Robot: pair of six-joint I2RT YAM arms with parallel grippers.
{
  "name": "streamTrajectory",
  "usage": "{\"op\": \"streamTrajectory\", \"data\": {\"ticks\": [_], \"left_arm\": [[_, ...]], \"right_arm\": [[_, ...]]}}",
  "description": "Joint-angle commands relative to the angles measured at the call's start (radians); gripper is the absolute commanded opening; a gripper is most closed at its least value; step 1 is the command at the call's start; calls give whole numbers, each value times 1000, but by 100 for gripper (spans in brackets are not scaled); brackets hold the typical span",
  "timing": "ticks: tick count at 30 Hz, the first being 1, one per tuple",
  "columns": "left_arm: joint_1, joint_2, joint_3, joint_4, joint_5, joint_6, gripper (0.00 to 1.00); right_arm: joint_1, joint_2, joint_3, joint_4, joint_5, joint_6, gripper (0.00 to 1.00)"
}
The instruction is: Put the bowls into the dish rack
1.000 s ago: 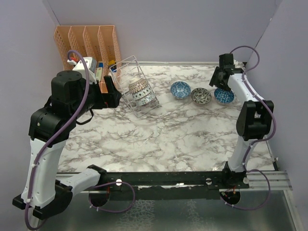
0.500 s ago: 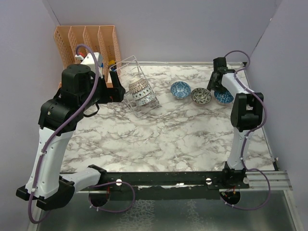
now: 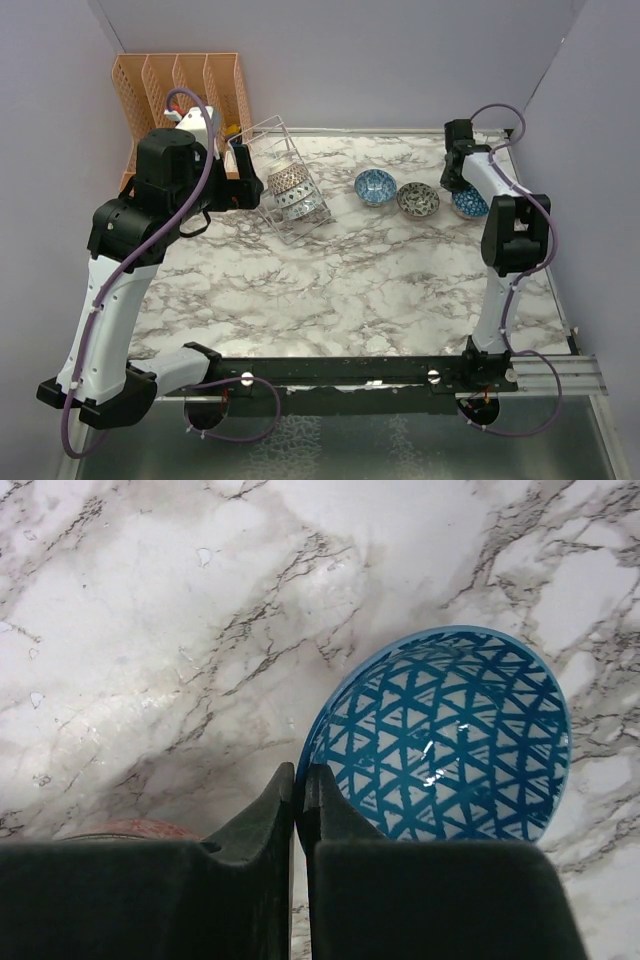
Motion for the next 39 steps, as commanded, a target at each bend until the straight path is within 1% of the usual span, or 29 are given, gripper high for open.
{"op": "streamTrajectory", "data": {"ticks": [1, 4, 6, 8, 12, 13, 15, 17, 18, 21, 24, 26, 29, 33, 37, 39], "left_arm": [[-5, -23, -10, 30, -4, 12, 99], [-5, -31, -7, 30, 3, 8, 99], [-5, -38, -4, 28, 8, 3, 99], [-5, -44, 2, 25, 13, 1, 99], [-5, -54, 19, 18, 30, -8, 99], [-4, -58, 23, 15, 35, -10, 99], [-5, -62, 33, 8, 43, -10, 99], [-5, -66, 47, -6, 43, -10, 99], [-5, -68, 56, -14, 39, -8, 99], [-5, -74, 86, -37, 33, -4, 99], [-5, -85, 111, -56, 27, -3, 99], [-5, -96, 121, -63, 20, -5, 99], [-5, -112, 131, -76, 5, -8, 99], [-5, -132, 131, -94, -15, -3, 99], [-5, -142, 140, -109, -32, 5, 99], [-5, -147, 141, -112, -39, 6, 99]], "right_arm": [[-4, -89, -28, 26, 13, 8, 1], [-4, -190, -60, 70, -58, -3, 1], [1, -288, -112, 148, -183, -16, 1], [20, -405, -153, 211, -266, 8, 1], [124, -555, -169, 267, -296, 53, 1], [153, -592, -186, 302, -317, 80, 1], [194, -664, -261, 430, -432, 186, 1], [236, -713, -377, 641, -544, 335, 1], [267, -722, -424, 753, -573, 408, 1], [406, -690, -491, 1081, -577, 549, 1], [503, -596, -484, 1331, -544, 640, 1], [544, -512, -458, 1465, -520, 699, 1], [595, -390, -408, 1620, -460, 799, 1], [653, -237, -331, 1750, -368, 860, 1], [680, -108, -281, 1846, -297, 916, 1], [684, -61, -258, 1854, -278, 947, 1]]}}
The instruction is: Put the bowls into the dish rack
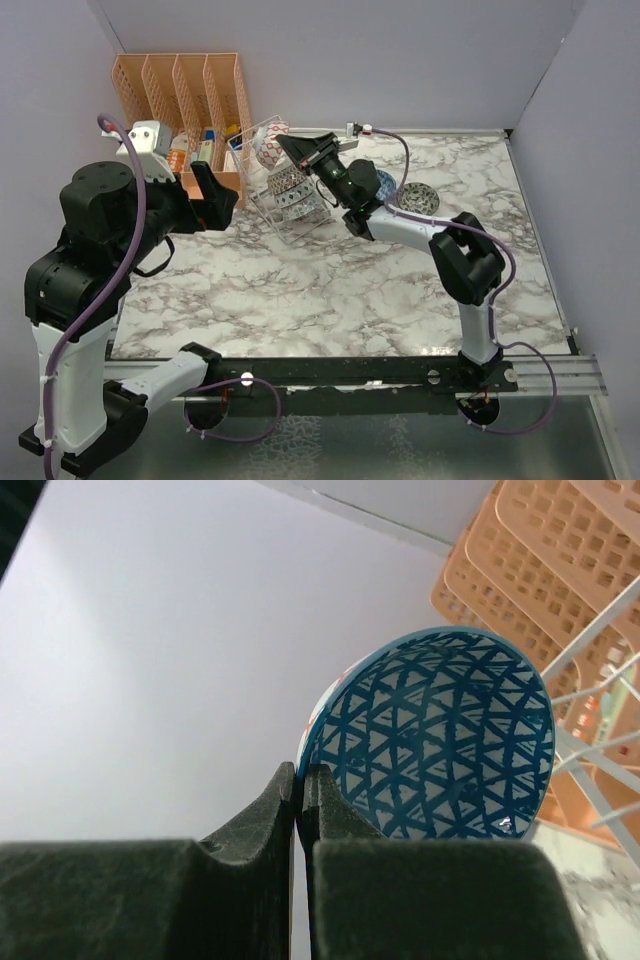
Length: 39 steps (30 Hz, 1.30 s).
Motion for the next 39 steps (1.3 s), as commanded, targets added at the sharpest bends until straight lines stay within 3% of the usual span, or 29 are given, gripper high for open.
{"op": "streamTrajectory", "data": {"ticks": [1, 16, 27, 39], "left_arm": [[-5, -15, 20, -24, -40, 12, 99], [-5, -13, -26, -12, -42, 37, 99], [-5, -16, -51, -4, -50, 43, 99], [-5, -8, -61, 10, -40, 42, 99]], "right_arm": [[15, 87, 85, 231, 119, 119, 1], [38, 223, 97, 205, 219, 258, 1], [41, 235, 50, 151, 240, 318, 1], [41, 220, 25, 64, 198, 367, 17]]}}
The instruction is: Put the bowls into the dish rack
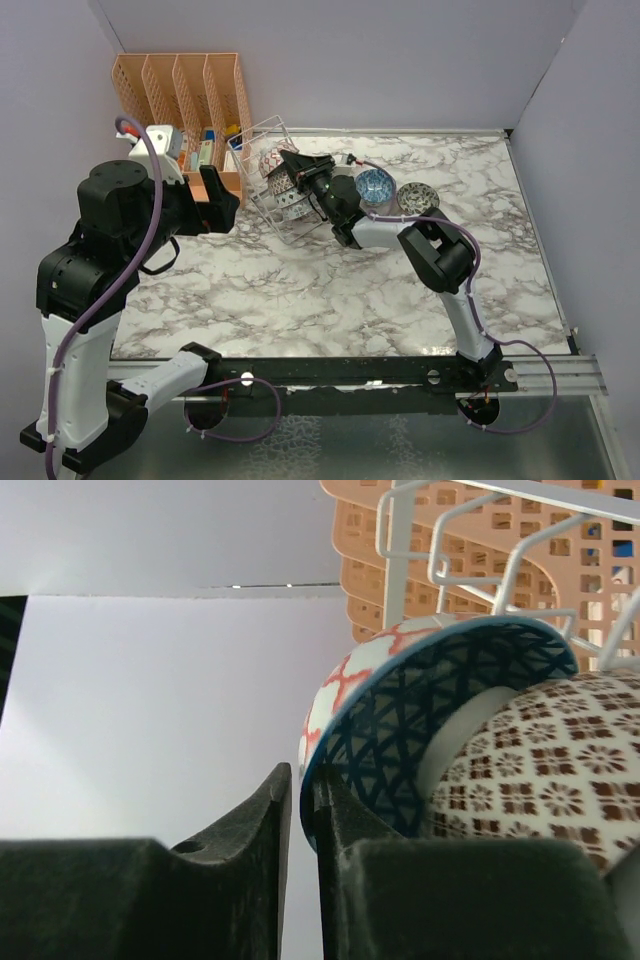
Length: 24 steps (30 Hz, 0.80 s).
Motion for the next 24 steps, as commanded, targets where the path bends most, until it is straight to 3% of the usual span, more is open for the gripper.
{"op": "streamTrajectory", "data": {"ticks": [1, 13, 16, 24], "left_arm": [[-5, -2, -11, 27, -14, 11, 99], [-5, -13, -25, 38, -2, 2, 99], [-6, -13, -21, 37, -1, 1, 99], [-5, -12, -14, 35, 9, -10, 99]], "right_arm": [[10, -26, -27, -6, -16, 34, 18], [10, -86, -75, -49, -53, 40, 24], [10, -105, -84, -91, -71, 51, 32], [10, -192, -140, -227, -73, 79, 36]]}}
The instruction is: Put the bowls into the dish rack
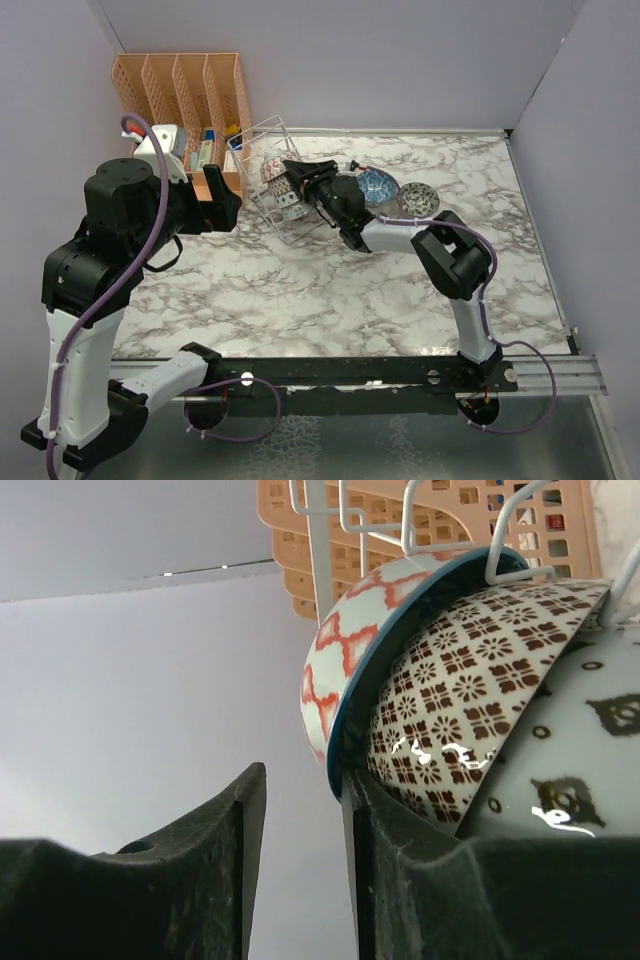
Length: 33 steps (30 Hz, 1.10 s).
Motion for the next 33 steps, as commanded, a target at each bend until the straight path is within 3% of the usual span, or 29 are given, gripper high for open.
{"op": "streamTrajectory", "data": {"ticks": [1, 11, 15, 20, 25, 28, 33], "left_arm": [[-5, -9, 11, 19, 10, -9, 99], [-5, -2, 28, 17, 21, -17, 99], [-5, -1, 43, 14, 24, -22, 99], [-5, 5, 65, 10, 25, -25, 99], [-5, 9, 77, 16, 30, -33, 99], [-5, 12, 68, 23, 30, -35, 99], [-5, 13, 36, 54, 37, -44, 99]], "right_arm": [[10, -101, -40, -84, -27, 34, 37], [10, -281, -179, -213, -60, 9, 37], [9, -405, -237, -344, -81, -61, 39], [-33, -597, -202, -781, -34, -335, 45], [-83, -658, 2, -1353, 187, -646, 58], [-115, -673, 48, -1482, 280, -829, 62], [-271, -620, 73, -1531, 148, -1116, 63]]}}
